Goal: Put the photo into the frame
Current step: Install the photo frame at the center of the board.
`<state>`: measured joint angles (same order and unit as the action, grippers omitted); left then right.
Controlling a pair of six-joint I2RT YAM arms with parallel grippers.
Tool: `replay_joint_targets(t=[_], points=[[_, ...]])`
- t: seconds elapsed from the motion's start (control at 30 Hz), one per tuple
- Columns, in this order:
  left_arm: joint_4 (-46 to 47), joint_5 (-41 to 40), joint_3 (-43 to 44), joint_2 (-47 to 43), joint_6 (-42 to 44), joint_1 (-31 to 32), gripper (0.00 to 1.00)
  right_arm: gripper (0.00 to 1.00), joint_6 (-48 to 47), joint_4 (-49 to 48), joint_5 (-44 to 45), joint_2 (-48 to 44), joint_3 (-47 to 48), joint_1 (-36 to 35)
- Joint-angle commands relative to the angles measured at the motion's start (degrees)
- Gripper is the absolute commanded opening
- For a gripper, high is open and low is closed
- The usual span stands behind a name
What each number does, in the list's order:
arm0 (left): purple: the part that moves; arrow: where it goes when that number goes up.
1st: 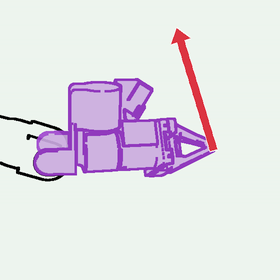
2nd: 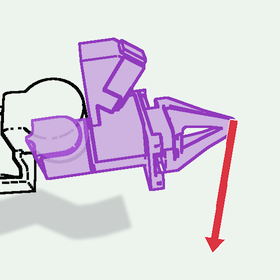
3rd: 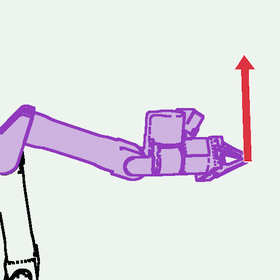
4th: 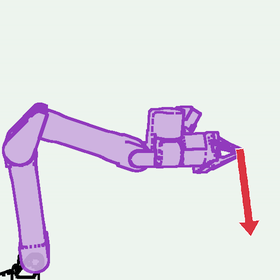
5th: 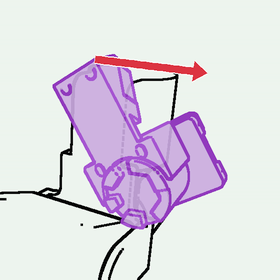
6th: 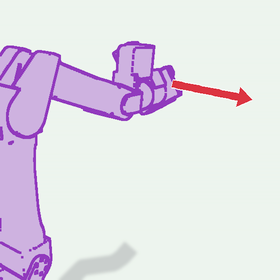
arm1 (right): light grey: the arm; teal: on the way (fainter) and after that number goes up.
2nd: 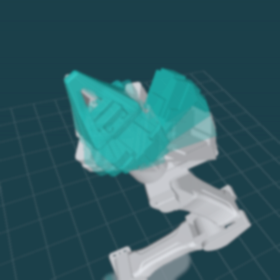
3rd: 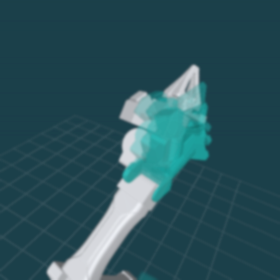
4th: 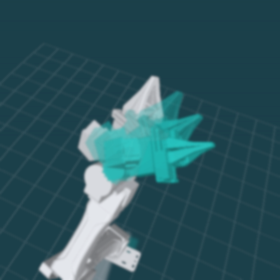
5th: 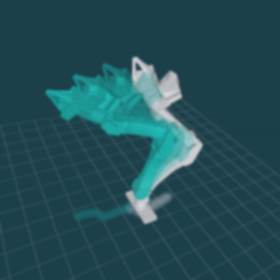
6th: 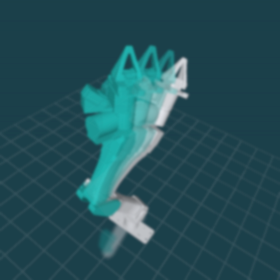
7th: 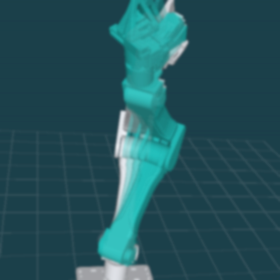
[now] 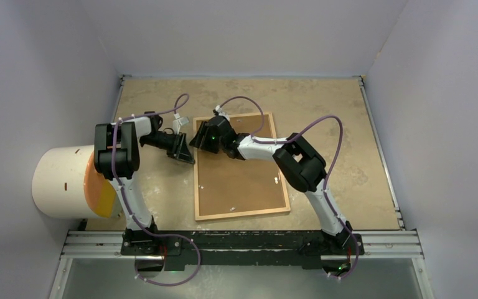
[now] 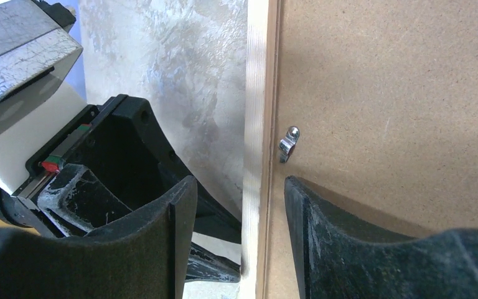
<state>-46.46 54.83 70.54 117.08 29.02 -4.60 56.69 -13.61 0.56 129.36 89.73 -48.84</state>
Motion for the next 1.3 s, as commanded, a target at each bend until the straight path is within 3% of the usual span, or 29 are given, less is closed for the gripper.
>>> replay_joint_targets(t=[0.0,1.27], points=[[5.8,-7.1,-1.8,1.0,1.5,0.7,0.33,0.57,0.5,0.6,1.9,-1.9,-2.2,-0.3],[4.9,-9.5,-4.0,-1.2,5.1,1.7,0.32,0.51,3.0,-0.1,2.0,3.8,3.1,-0.3]])
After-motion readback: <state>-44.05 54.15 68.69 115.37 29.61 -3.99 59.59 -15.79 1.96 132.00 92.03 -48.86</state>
